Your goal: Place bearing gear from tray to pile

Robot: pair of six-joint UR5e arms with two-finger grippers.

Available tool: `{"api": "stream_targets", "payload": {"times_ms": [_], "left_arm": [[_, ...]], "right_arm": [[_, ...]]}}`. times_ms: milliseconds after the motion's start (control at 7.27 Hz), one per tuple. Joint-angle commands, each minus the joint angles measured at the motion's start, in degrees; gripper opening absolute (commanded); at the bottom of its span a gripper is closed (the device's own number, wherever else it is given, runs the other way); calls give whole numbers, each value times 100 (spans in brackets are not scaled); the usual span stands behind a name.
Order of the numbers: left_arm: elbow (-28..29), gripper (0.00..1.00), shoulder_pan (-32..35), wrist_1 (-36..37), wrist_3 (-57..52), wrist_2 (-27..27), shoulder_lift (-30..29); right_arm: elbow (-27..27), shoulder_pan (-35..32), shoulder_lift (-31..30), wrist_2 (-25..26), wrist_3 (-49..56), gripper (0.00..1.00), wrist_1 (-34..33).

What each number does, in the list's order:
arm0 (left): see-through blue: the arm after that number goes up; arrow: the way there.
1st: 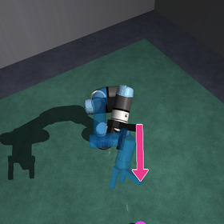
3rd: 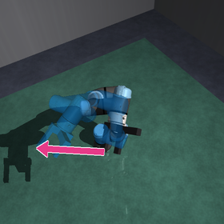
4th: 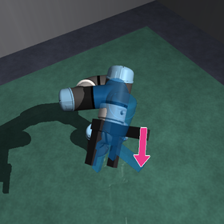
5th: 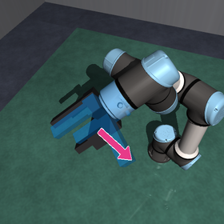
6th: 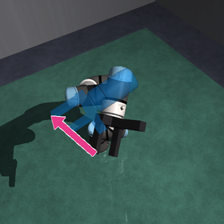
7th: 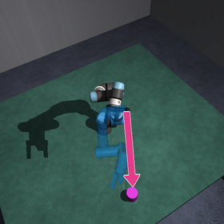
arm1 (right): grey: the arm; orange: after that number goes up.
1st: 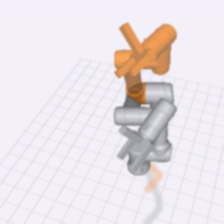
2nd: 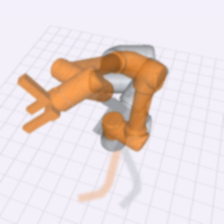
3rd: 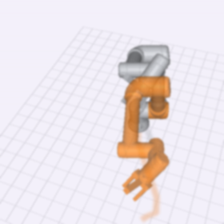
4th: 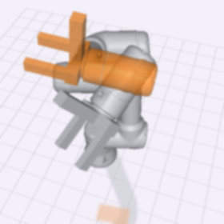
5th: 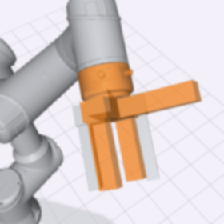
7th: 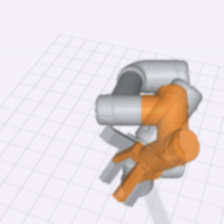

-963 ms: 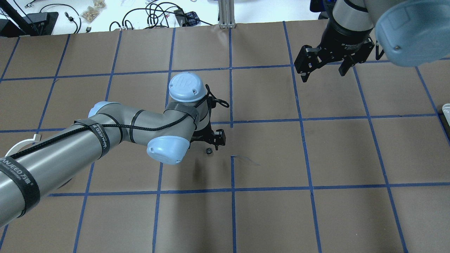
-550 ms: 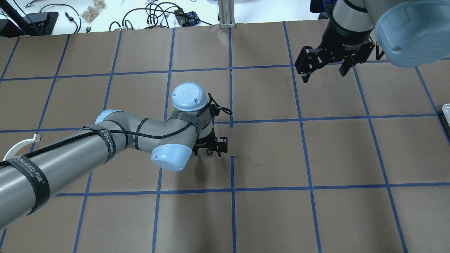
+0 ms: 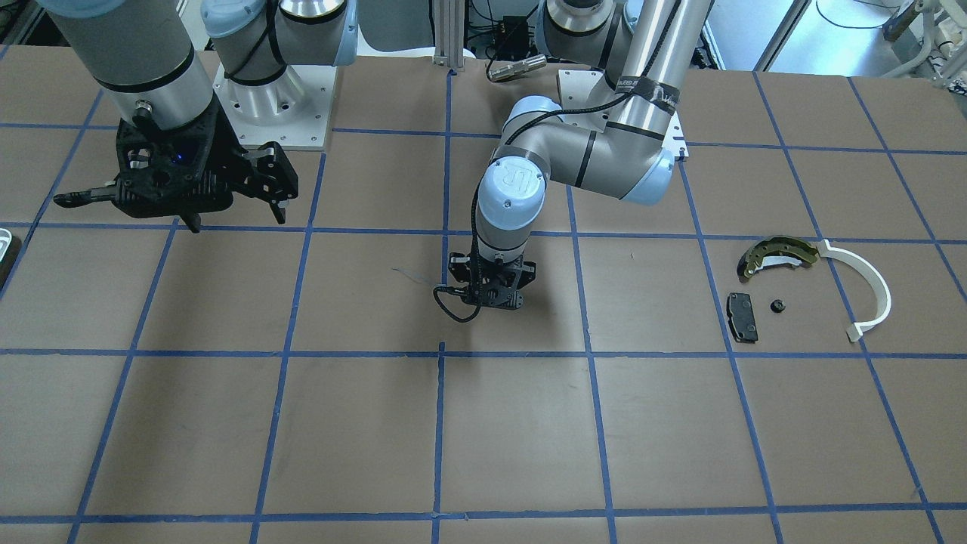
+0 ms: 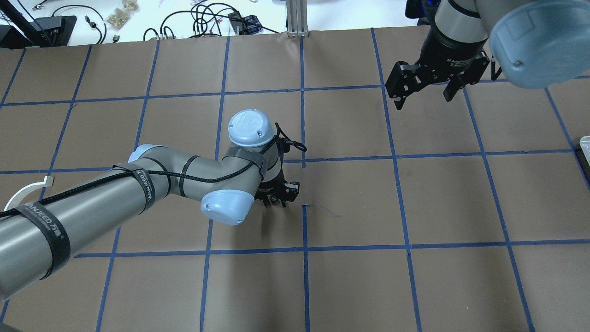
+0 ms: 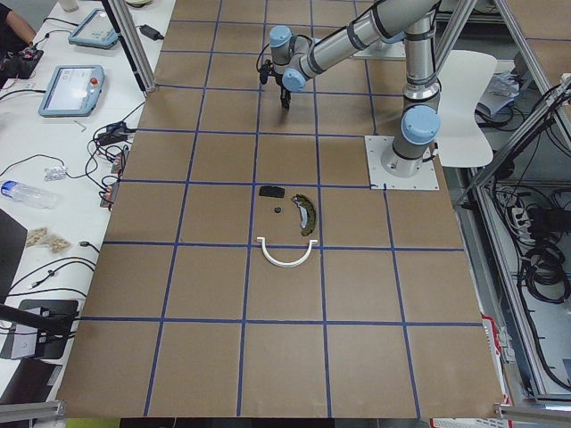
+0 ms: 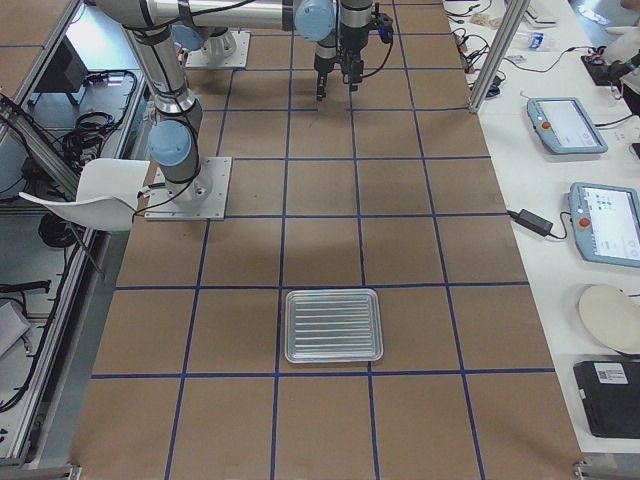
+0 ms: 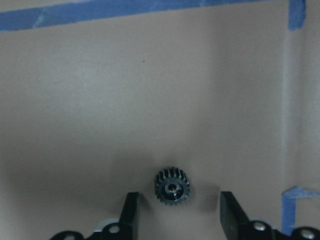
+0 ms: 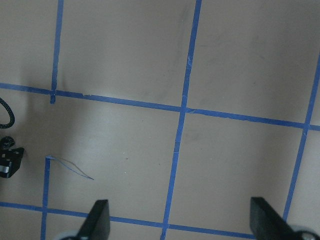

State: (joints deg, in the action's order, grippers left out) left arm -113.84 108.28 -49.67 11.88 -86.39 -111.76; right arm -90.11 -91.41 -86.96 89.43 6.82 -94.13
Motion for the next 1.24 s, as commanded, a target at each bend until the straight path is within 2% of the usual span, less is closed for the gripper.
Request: {"api": "stream_targets", "payload": {"times_ms": [0,275,550,825,1101], "left_arm": [[2,0,0,80,-54,0,-21],[37,0,-43,160,-37,0,-4],[422,0,-349,-67,-54,-44,136],[1158,0,-1217,-1170,-1285,-279,224],[1478,0,-2218,-1457,-2027,-378,225]], "right_arm": [[2,0,21,5,12,100,-9],[11,0,21,48,73,100,0],[2,0,30,22,56,100,-35],[2,0,12,49,65,100,-35],[11,0,21,66,82,100,-35]]}}
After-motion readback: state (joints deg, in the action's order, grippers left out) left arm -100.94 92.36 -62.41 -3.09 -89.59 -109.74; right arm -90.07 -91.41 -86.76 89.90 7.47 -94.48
